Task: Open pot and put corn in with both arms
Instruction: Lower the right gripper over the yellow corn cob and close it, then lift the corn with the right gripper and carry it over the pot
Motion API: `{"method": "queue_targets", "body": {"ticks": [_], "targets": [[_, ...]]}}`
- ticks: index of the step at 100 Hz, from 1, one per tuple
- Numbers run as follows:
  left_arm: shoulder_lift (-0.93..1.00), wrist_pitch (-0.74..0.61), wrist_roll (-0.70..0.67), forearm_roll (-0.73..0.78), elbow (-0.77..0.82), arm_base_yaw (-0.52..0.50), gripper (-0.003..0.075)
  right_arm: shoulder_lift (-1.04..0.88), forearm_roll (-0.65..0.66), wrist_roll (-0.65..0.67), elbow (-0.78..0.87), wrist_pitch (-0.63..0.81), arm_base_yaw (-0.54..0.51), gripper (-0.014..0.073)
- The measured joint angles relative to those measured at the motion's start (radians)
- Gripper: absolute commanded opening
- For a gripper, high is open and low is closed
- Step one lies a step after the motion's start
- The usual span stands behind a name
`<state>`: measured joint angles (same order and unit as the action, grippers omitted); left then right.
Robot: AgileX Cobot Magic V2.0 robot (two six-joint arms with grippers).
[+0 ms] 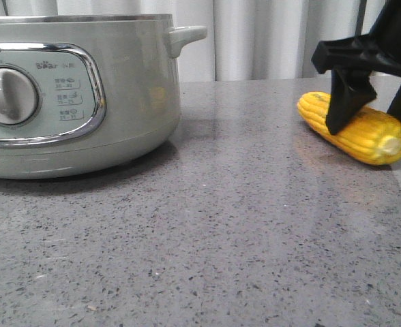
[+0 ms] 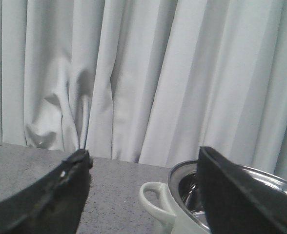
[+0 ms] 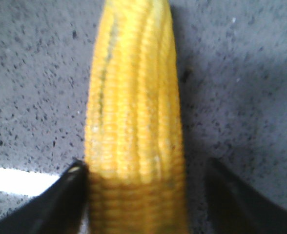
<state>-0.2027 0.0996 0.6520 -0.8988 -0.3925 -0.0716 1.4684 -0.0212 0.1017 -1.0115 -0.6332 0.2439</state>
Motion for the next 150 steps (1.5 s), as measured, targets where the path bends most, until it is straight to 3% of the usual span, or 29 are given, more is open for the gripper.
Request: {"method": "queue_targets", "body": {"ticks": [11,23,37,56,75,94,104,128,141,150], "targets": [[0.0,0.0,0.0,-0.027,0.0,0.0,0.044,0.0,0.0,0.0,-0.002,-0.008,0.002,0.0133],[0.0,0.0,0.0,-0.035,0.0,0.0,0.044,-0.031,-0.002,0.0,-0.008,-0.009,0.002,0.0072],[0.0,0.0,0.0,-0.037,0.0,0.0,0.044,-0.113,-0.025,0.0,-0.087,0.014,0.041,0.0071],[0.0,0.006,0.0,-0.039,0.0,0.0,0.044,-0.148,-0.039,0.0,-0.286,0.111,0.207,0.0071],[0.0,0.041,0.0,-0.039,0.0,0.0,0.044,-0.043,-0.043,0.0,-0.428,0.19,0.361,0.0071],[0.0,0.087,0.0,-0.039,0.0,0.0,0.044,0.14,-0.045,0.0,-0.547,0.213,0.437,0.0075],[0.0,0.123,0.0,-0.039,0.0,0.0,0.044,0.226,-0.045,0.0,-0.602,0.19,0.45,0.013],[0.0,0.185,0.0,-0.042,0.0,0.0,0.044,0.301,-0.045,0.0,-0.652,0.105,0.452,0.0489],[0.0,0.217,0.0,-0.042,0.0,0.006,0.0435,0.299,-0.04,0.0,-0.674,0.052,0.452,0.051],[0.0,0.239,0.0,-0.042,0.0,0.026,0.0378,0.274,-0.023,0.0,-0.683,0.012,0.452,0.0495]]}}
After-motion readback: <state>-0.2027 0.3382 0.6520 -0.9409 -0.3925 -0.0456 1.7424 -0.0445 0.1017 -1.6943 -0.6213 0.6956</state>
